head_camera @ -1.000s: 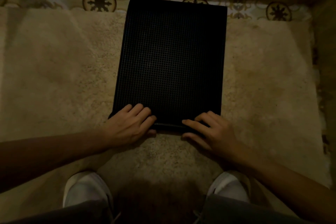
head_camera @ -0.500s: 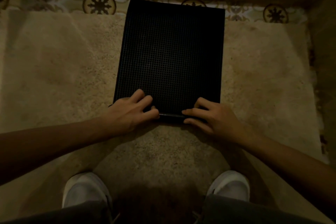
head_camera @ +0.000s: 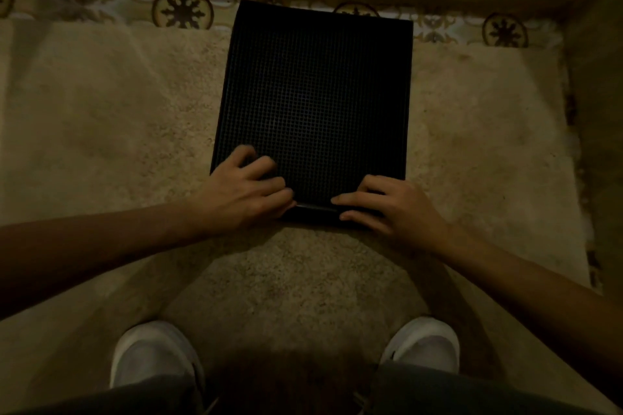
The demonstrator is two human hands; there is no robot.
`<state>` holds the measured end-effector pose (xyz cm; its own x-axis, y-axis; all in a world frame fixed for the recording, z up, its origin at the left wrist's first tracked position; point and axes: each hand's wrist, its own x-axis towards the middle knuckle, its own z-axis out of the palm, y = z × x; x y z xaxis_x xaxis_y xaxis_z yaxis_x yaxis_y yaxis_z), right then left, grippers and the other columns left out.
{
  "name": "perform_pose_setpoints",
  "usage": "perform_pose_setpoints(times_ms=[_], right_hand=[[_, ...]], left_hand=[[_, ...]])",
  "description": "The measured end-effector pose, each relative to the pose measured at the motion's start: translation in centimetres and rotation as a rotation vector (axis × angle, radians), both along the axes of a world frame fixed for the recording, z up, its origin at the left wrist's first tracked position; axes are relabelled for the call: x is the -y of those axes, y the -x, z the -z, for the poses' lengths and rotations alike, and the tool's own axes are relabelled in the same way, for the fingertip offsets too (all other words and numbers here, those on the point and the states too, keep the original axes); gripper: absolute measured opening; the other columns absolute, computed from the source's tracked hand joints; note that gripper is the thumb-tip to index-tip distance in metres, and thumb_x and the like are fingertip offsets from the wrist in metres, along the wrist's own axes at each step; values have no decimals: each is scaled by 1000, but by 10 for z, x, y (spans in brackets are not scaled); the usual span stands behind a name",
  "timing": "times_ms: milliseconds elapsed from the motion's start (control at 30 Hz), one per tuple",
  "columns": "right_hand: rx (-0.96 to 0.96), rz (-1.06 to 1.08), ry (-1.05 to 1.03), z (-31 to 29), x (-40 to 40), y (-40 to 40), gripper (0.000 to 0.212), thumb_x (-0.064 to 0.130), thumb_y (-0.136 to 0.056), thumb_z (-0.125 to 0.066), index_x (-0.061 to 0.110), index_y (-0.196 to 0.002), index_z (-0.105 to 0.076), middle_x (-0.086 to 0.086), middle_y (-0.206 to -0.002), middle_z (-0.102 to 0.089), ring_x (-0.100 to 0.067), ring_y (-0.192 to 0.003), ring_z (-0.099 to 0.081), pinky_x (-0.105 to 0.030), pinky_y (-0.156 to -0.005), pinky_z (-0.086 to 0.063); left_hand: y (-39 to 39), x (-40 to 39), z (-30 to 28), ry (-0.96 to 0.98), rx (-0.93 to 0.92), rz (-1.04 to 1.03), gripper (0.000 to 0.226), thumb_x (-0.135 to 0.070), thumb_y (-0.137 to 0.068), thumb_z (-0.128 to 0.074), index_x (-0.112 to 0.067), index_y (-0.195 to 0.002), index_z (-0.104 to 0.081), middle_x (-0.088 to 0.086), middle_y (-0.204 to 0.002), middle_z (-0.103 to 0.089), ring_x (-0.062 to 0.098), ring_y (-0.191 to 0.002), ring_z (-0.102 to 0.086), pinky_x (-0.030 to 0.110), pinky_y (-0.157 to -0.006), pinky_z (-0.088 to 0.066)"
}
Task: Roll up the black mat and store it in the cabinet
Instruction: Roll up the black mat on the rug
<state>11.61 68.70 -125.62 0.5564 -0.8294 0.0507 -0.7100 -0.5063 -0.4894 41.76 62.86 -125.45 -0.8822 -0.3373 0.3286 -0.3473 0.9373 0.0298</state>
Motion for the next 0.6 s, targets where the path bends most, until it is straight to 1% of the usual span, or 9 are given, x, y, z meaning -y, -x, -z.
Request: perform_pose_setpoints(times_ms=[67,100,167,233,333,433,500,533,600], right_hand=[[-24,-17,50,0,-1,0,29,43,-102,-58,24,-120,-72,-2,-91,-63,-16,-73,-58,-37,-52,-49],[-27,-24,67,0,-1,-1,28,42,-102,-58,24,-118,-72,-2,-90,-62,-16,-72,-58,-37,-51,-49],[-23,-24,78,0,-1,-2,28,42,-102,-57,23,-116,-73,-3,-89,-62,-16,-71,-57,-37,-50,-48],[-27,-12,87,1,-2,-3,28,42,-103,-56,24,-116,-73,-2,-89,-61,-15,-70,-57,-36,-48,-48],[-30,-8,100,3,-4,-1,27,42,-102,-58,24,-115,-73,-2,-88,-61,-14,-68,-56,-36,-47,-47],[-34,-13,95,1,-1,0,28,43,-102,-57,25,-115,-73,-2,-88,-61,-14,-68,-56,-36,-47,-47],[-33,-4,88,-2,2,1,30,45,-102,-55,26,-115,-74,-1,-88,-62,-14,-68,-57,-35,-48,-48],[-37,4,83,-4,3,2,30,46,-102,-55,27,-115,-74,-1,-89,-62,-13,-68,-57,-35,-48,-48],[-56,28,92,-7,-1,2,30,45,-101,-56,26,-115,-74,0,-91,-63,-12,-69,-57,-32,-50,-47]], left_hand=[[-4,2,0,-78,61,93,23,-19,-98,-47,-15,-116,-62,7,-98,-61,26,-86,-52,37,-69,-49],[-6,3,0,-119,85,124,27,-17,-96,-46,-15,-121,-57,9,-103,-56,26,-86,-51,36,-66,-49],[-7,7,-2,-201,108,148,29,-14,-95,-47,-13,-123,-56,12,-103,-56,26,-83,-55,36,-60,-52],[-4,10,-6,-266,107,157,27,-19,-98,-49,-10,-118,-64,12,-97,-62,26,-78,-58,37,-55,-52],[-3,4,-10,-251,112,164,29,-30,-97,-57,-9,-112,-71,10,-94,-65,25,-77,-59,35,-58,-51],[-4,-7,-10,-165,135,126,32,-15,-94,-48,-6,-117,-70,12,-98,-67,26,-78,-63,34,-60,-51],[-4,-12,-10,-139,136,78,37,-13,-93,-45,-6,-119,-70,14,-102,-69,27,-80,-64,35,-62,-52],[-4,-14,-10,-130,128,54,36,-13,-93,-46,-6,-120,-69,15,-104,-69,28,-81,-65,35,-63,-52],[-3,-19,-8,-129,132,14,33,-14,-92,-58,-6,-122,-69,16,-107,-69,28,-82,-65,35,-65,-53]])
